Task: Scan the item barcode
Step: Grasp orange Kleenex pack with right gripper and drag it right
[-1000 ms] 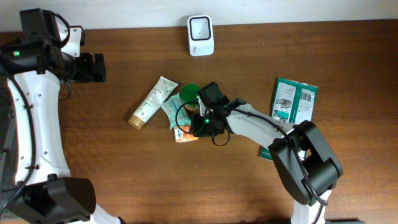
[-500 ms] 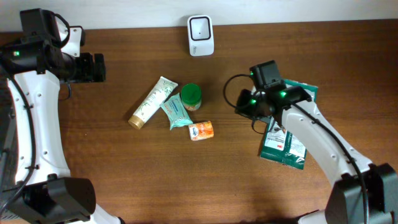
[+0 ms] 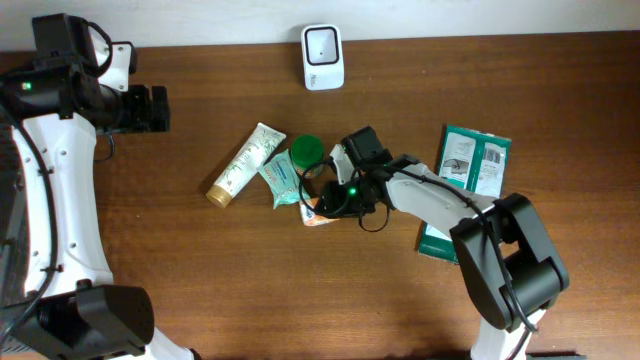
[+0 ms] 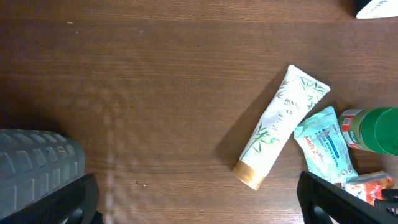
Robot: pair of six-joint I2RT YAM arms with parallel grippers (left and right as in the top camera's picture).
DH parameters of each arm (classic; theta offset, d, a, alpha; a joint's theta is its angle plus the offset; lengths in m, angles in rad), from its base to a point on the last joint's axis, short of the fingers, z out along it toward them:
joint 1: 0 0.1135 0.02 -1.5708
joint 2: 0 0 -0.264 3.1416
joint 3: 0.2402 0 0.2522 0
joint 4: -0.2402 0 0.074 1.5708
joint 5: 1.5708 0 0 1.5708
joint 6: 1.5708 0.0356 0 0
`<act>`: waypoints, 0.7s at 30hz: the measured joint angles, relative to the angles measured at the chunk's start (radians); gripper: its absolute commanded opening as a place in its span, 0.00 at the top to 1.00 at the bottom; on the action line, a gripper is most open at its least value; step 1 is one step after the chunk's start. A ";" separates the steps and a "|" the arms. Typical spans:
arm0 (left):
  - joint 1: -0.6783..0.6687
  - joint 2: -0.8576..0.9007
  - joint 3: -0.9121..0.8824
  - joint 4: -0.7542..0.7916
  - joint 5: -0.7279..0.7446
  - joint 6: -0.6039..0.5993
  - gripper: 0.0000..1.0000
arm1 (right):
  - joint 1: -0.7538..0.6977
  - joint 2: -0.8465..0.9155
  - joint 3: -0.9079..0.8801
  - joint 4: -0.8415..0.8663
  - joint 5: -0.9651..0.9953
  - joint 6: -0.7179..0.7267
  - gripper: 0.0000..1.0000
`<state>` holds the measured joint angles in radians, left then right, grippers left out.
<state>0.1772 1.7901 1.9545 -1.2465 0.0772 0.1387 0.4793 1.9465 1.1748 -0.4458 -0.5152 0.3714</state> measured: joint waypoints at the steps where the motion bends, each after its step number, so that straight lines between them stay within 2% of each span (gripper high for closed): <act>1: 0.000 0.000 0.000 0.000 0.000 0.000 0.01 | 0.000 0.002 0.003 -0.002 -0.002 0.000 0.64; 2: 0.000 0.000 0.000 0.000 0.000 0.000 0.01 | 0.000 0.005 0.029 -0.064 0.002 -0.001 0.64; 3: 0.000 0.000 0.000 0.000 0.000 0.000 0.01 | 0.000 0.014 0.095 -0.212 0.049 -0.030 0.61; 4: 0.000 0.000 0.000 0.000 0.000 0.000 0.01 | 0.000 0.016 0.123 -0.254 0.073 -0.051 0.57; 5: 0.000 0.000 0.000 -0.001 0.000 0.000 0.01 | 0.000 0.025 0.233 -0.420 0.119 -0.166 0.50; 7: 0.000 0.000 0.000 0.000 0.000 0.000 0.01 | 0.000 0.026 0.364 -0.465 0.185 -0.341 0.46; 10: 0.000 0.000 0.000 0.000 0.000 0.000 0.01 | 0.001 0.041 0.382 -0.429 0.228 -0.624 0.46; 14: 0.000 0.000 0.000 0.000 0.000 0.000 0.01 | 0.002 0.163 0.383 -0.428 0.147 -0.752 0.46; 19: 0.000 0.000 0.000 0.000 0.000 0.000 0.01 | 0.010 0.213 0.388 -0.445 0.087 -0.769 0.51; 20: 0.000 0.000 0.000 0.000 0.000 0.000 0.01 | 0.010 0.213 0.389 -0.452 0.085 -0.768 0.58; 21: 0.000 0.000 0.000 0.000 0.000 0.000 0.01 | 0.010 0.213 0.391 -0.457 0.083 -0.767 0.75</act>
<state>0.1772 1.7901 1.9545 -1.2465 0.0772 0.1387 0.4889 2.1593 1.5654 -0.9028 -0.4324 -0.3954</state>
